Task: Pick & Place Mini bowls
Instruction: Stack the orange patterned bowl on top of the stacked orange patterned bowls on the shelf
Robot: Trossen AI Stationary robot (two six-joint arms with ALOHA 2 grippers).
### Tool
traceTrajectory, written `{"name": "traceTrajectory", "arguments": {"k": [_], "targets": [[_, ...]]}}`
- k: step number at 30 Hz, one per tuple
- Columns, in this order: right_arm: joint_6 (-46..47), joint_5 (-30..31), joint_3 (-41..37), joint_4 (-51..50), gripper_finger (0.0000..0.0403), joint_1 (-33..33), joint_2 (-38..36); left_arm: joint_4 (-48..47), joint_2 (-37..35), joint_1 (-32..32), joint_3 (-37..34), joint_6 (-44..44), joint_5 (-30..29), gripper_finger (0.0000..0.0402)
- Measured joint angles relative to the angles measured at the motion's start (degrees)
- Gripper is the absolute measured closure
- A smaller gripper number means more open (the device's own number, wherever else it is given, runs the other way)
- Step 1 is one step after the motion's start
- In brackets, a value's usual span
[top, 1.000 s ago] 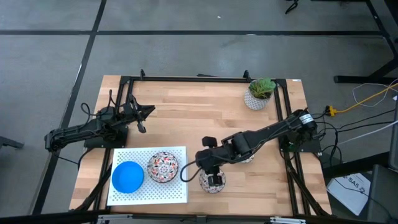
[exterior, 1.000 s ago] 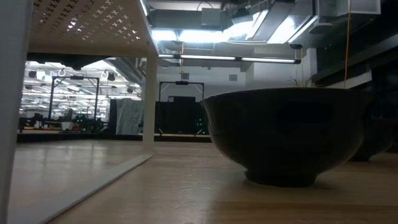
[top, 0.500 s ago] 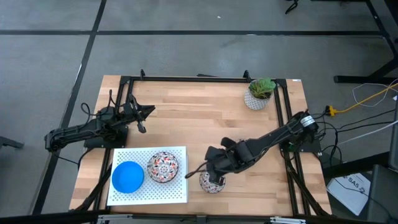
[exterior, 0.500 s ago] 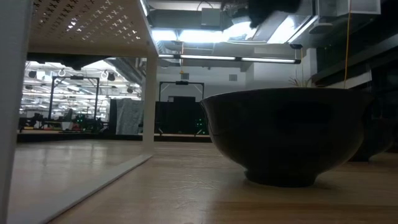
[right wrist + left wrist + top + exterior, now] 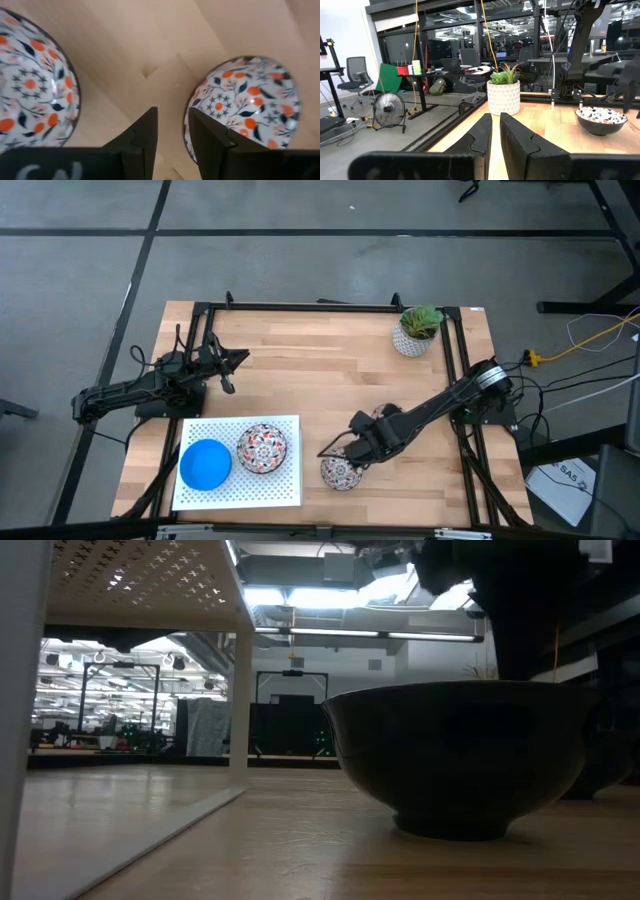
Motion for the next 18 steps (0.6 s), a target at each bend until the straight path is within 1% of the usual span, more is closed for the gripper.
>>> {"name": "traceTrajectory", "arguments": {"k": [5,14,18], "targets": [[-0.5,-1.8,-3.9,4.1,0.0292,0.0,0.0,0.0,0.0,0.0,0.0,0.0,0.0,0.0370],[0.0,-1.8,-8.0,4.9,0.0292,-0.3,0.0,0.0,0.0,0.0,0.0,0.0,0.0,0.0370],[2.0,-1.9,-9.3,5.1,0.0292,-0.3,0.0,0.0,0.0,0.0,0.0,0.0,0.0,0.0368]]}}
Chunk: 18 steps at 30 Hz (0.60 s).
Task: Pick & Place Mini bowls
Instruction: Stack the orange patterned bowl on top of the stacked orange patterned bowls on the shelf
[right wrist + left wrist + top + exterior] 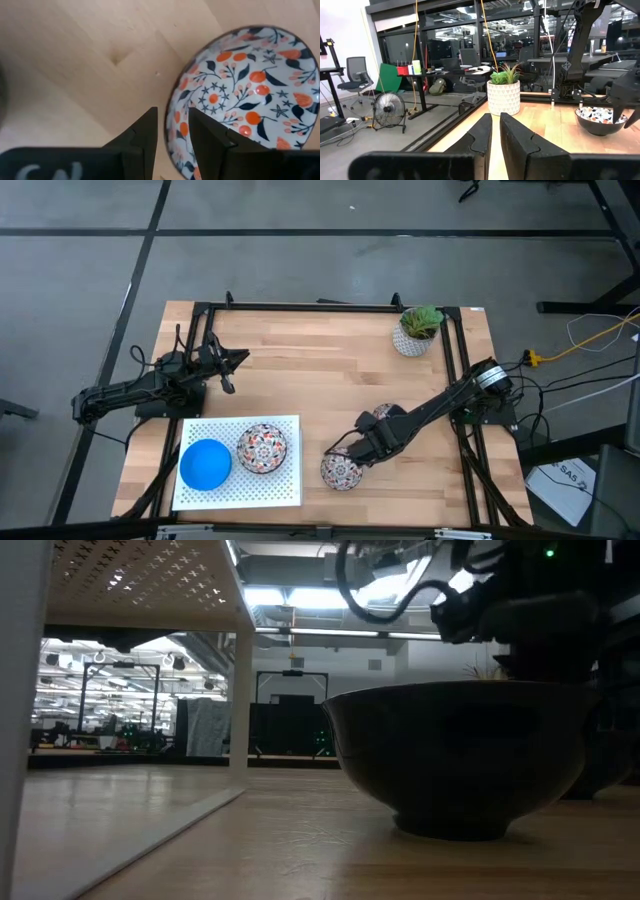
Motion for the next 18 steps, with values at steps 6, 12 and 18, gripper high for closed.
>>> {"name": "traceTrajectory", "arguments": {"k": [6,12,18], "targets": [[0.4,0.0,-1.8,0.4,0.0295,0.0,0.0,0.0,0.0,0.0,0.0,0.0,0.0,0.0370],[0.3,0.0,-3.2,1.3,0.0342,0.0,0.0,0.0,0.0,0.0,0.0,0.0,0.0,0.0366],[0.0,0.6,-3.1,0.8,0.0387,0.0,-0.2,0.0,0.0,0.0,0.0,0.0,0.0,0.0369]]}}
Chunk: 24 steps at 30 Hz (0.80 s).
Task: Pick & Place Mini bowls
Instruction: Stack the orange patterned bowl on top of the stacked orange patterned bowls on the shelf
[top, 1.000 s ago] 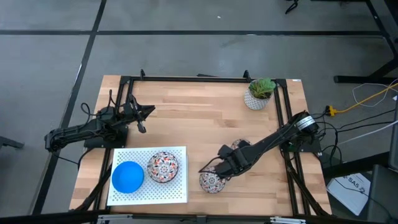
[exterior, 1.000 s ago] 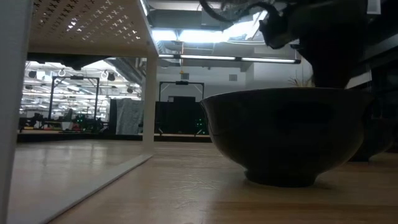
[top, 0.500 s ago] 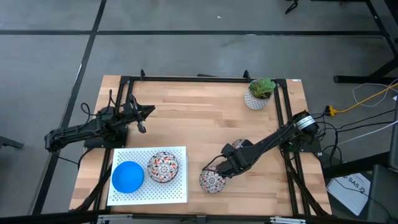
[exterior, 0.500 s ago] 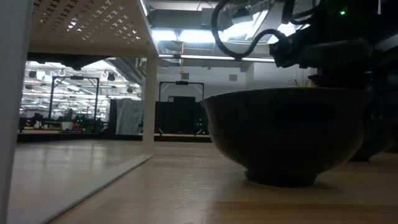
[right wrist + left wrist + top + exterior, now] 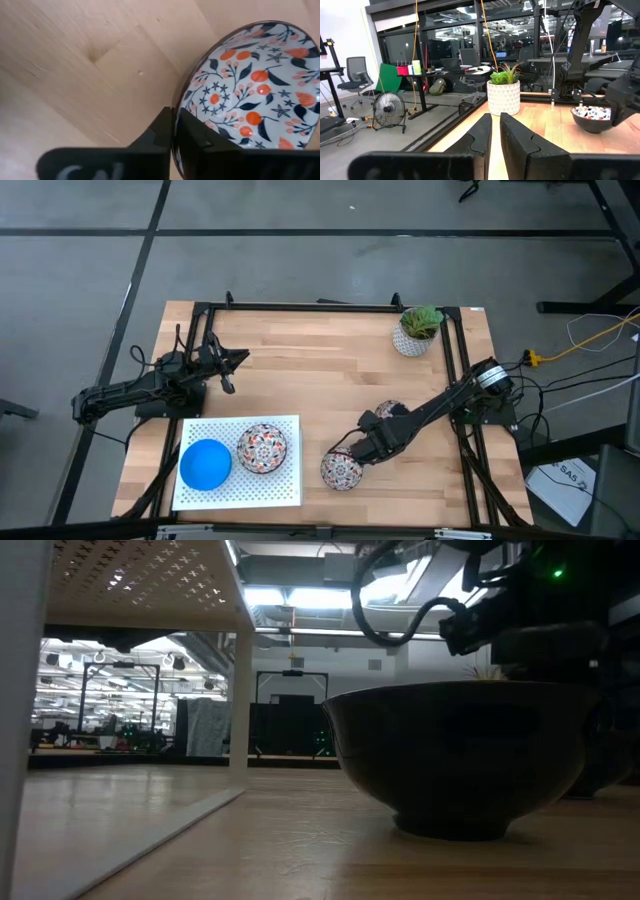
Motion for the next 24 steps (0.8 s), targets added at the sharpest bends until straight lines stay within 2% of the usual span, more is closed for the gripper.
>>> {"name": "traceTrajectory", "arguments": {"k": [3,12,19,24], "targets": [[0.3,-0.4,0.0,0.8,0.0377,0.0,0.1,0.0,0.0,0.0,0.0,0.0,0.0,0.0370],[-3.1,-0.8,1.9,2.3,0.0390,-0.5,-0.6,0.0,0.0,0.0,0.0,0.0,0.0,0.0370],[-11.8,-0.9,6.4,5.1,0.0390,-2.4,-0.5,0.0,0.0,0.0,0.0,0.0,0.0,0.0370],[-17.2,1.3,9.3,4.5,0.0391,-3.5,-0.5,0.0,0.0,0.0,0.0,0.0,0.0,0.0370]]}}
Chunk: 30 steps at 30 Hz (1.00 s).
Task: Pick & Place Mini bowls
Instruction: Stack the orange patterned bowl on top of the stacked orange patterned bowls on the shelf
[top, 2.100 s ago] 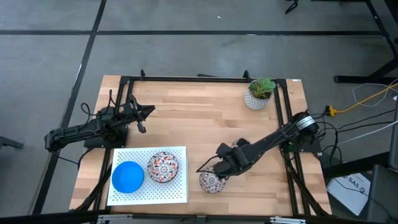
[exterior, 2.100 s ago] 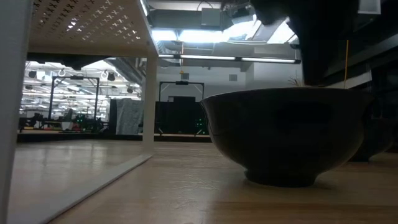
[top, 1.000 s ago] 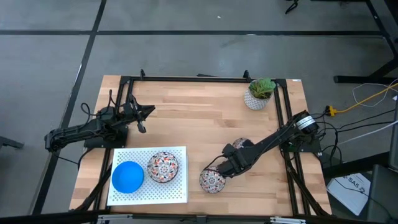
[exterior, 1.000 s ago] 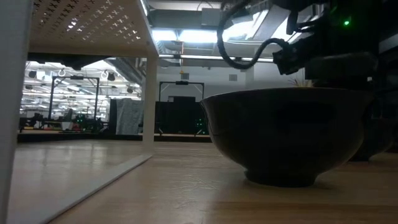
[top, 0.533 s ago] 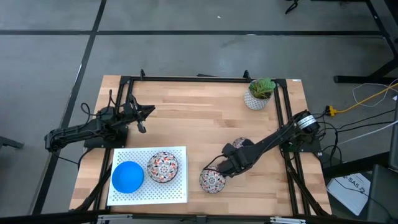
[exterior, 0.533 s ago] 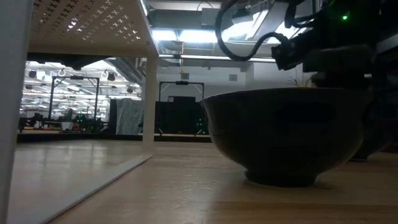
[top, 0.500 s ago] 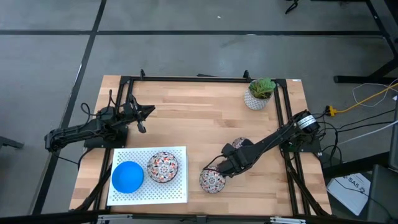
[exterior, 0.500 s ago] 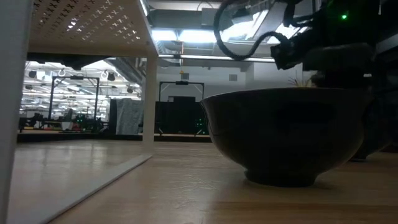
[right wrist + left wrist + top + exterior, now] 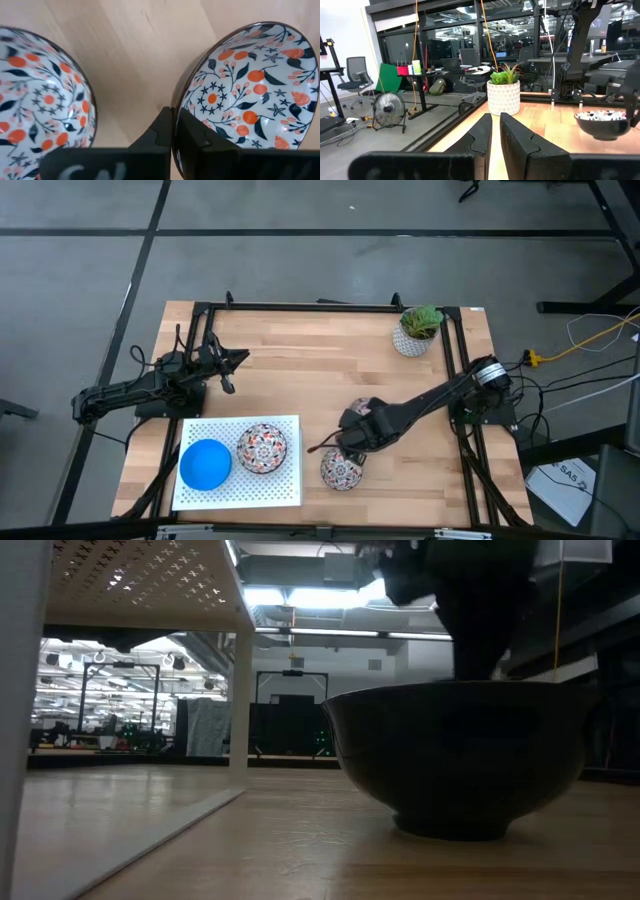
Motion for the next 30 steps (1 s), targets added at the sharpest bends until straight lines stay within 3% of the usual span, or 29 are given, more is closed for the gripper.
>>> {"name": "traceTrajectory", "arguments": {"k": [7,22,30], "targets": [[-7.0,1.3,4.5,-0.6,0.0391,-1.5,0.0,0.0,0.0,0.0,0.0,0.0,0.0,0.0370],[-21.9,10.6,15.0,-3.4,0.0391,-1.8,0.0,0.0,0.0,0.0,0.0,0.0,0.0,0.0370],[-28.2,20.4,18.5,-3.4,0.0391,-1.7,0.0,0.0,0.0,0.0,0.0,0.0,0.0,0.0370]]}}
